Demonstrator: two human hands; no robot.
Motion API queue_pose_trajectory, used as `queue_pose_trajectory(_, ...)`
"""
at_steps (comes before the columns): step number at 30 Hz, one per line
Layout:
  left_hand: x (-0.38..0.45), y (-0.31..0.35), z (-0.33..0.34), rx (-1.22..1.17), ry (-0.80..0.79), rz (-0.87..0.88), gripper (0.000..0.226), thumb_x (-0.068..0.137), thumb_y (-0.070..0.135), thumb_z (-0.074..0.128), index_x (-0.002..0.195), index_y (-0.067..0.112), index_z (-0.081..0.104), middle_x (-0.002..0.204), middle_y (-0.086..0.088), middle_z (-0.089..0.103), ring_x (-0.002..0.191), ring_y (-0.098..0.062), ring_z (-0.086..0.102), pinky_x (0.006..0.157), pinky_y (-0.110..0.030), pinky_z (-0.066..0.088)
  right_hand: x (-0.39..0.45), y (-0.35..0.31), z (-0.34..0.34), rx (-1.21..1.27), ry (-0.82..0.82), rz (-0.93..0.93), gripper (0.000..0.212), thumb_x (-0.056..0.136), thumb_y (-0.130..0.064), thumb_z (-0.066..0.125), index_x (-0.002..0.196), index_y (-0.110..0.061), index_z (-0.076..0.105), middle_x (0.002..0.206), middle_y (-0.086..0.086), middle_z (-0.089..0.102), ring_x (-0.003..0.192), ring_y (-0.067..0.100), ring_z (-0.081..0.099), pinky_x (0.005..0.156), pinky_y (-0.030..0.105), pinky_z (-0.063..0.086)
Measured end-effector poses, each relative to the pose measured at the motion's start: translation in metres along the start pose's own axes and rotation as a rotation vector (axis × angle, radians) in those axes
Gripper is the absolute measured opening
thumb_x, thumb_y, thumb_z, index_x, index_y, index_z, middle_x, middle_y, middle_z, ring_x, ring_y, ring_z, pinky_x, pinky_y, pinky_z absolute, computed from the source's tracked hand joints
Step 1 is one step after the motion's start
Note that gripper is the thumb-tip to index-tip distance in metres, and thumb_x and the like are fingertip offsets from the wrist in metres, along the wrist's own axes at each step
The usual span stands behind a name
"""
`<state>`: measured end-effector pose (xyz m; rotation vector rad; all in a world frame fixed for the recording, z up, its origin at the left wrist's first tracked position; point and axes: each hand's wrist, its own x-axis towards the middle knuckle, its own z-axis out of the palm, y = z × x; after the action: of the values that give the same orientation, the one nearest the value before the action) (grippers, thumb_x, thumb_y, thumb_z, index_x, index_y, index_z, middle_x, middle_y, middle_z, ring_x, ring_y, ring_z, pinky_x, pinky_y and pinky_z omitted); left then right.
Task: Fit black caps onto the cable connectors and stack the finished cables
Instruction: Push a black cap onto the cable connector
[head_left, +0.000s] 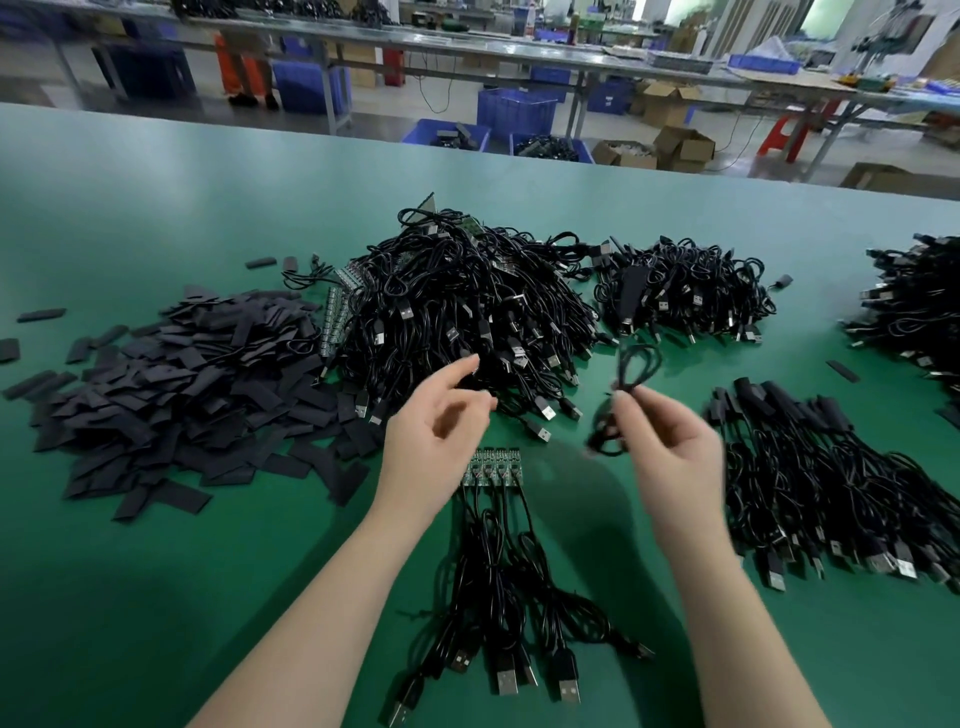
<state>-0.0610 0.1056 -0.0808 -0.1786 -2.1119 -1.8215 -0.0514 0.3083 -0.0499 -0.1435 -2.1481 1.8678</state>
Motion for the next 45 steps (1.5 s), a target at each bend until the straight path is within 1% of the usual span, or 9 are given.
queue_pose_trajectory(4,-0.006,-0.008,0.004,0.352,-0.083,0.054,0.031,0.091,0.036,0.053,0.12,0.047,0.059,0.096,0.028,0.067,0.068,-0.021,0.066,0.062,-0.04,0.057,0.016,0.009,-0.039,-0.729,0.231,0.071,0.026,0.092,-0.03,0.063,0.113,-0.019,0.074,0.088,-0.007,0.072,0.08,0.016,0.062,0.07,0.029,0.05)
queue_pose_trajectory(8,-0.007,-0.01,0.005,0.36,-0.085,0.047,0.031,0.09,0.04,0.049,0.117,0.044,0.063,0.096,0.032,0.066,0.071,-0.018,0.067,0.064,-0.043,0.058,0.019,0.013,-0.051,-1.098,0.148,0.346,0.038,0.091,-0.034,0.058,0.128,-0.025,0.064,0.101,0.006,0.069,0.098,0.032,0.058,0.08,0.036,0.046)
queue_pose_trajectory(12,-0.004,-0.012,0.003,0.372,-0.032,0.039,0.028,0.094,0.026,0.056,0.115,0.04,0.067,0.093,0.029,0.068,0.067,-0.016,0.065,0.06,-0.043,0.057,0.019,0.015,-0.045,-1.241,0.117,0.29,0.049,0.093,-0.025,0.057,0.14,-0.037,0.051,0.129,0.011,0.051,0.115,0.034,0.04,0.09,0.041,0.035)
queue_pose_trajectory(22,-0.003,-0.013,0.002,0.818,-0.202,0.077,0.036,0.093,0.046,0.055,0.123,0.031,0.066,0.108,0.017,0.06,0.104,-0.005,0.053,0.084,-0.022,0.038,0.021,0.03,-0.035,-1.367,0.208,0.33,0.04,0.093,-0.007,0.053,0.126,-0.028,0.058,0.121,0.01,0.045,0.11,0.032,0.036,0.085,0.039,0.029)
queue_pose_trajectory(28,-0.001,-0.015,0.002,0.926,-0.295,0.03,0.042,0.092,0.059,0.047,0.117,0.031,0.066,0.114,0.014,0.058,0.111,-0.009,0.049,0.094,-0.03,0.035,0.016,0.026,-0.026,-1.128,0.286,-0.008,0.048,0.09,-0.02,0.068,0.137,-0.022,0.058,0.122,0.013,0.056,0.109,0.034,0.043,0.085,0.042,0.034)
queue_pose_trajectory(32,0.0,-0.014,0.002,0.814,-0.31,0.034,0.03,0.092,0.051,0.055,0.11,0.03,0.064,0.11,0.017,0.058,0.108,-0.006,0.05,0.093,-0.027,0.039,-0.001,0.021,0.01,-0.788,-0.086,-0.276,0.033,0.092,-0.022,0.066,0.124,-0.019,0.068,0.098,-0.001,0.069,0.099,0.024,0.055,0.086,0.035,0.041)
queue_pose_trajectory(35,0.0,-0.009,0.002,0.662,-0.295,0.016,0.016,0.088,0.045,0.063,0.102,0.035,0.063,0.102,0.023,0.056,0.098,0.002,0.052,0.081,-0.016,0.04,-0.011,0.027,0.027,-0.636,-0.36,-0.216,0.033,0.092,-0.032,0.067,0.125,-0.027,0.068,0.095,-0.015,0.067,0.095,0.007,0.058,0.086,0.022,0.043)
queue_pose_trajectory(39,-0.001,-0.004,0.001,0.424,-0.232,-0.037,0.011,0.081,0.037,0.074,0.085,0.041,0.065,0.09,0.027,0.064,0.093,0.009,0.056,0.076,-0.007,0.041,-0.012,0.033,0.029,-0.406,-0.323,-0.116,0.013,0.088,-0.029,0.074,0.1,-0.032,0.077,0.082,-0.024,0.071,0.085,-0.008,0.063,0.073,0.003,0.043)
queue_pose_trajectory(45,0.002,-0.002,-0.001,0.08,-0.189,-0.198,0.044,0.069,0.037,0.085,0.105,0.046,0.063,0.098,0.022,0.069,0.085,0.007,0.063,0.078,-0.019,0.046,-0.009,0.029,0.028,-0.09,-0.315,0.062,0.011,0.085,-0.017,0.076,0.09,-0.027,0.076,0.084,-0.008,0.076,0.077,0.004,0.069,0.076,0.023,0.055)
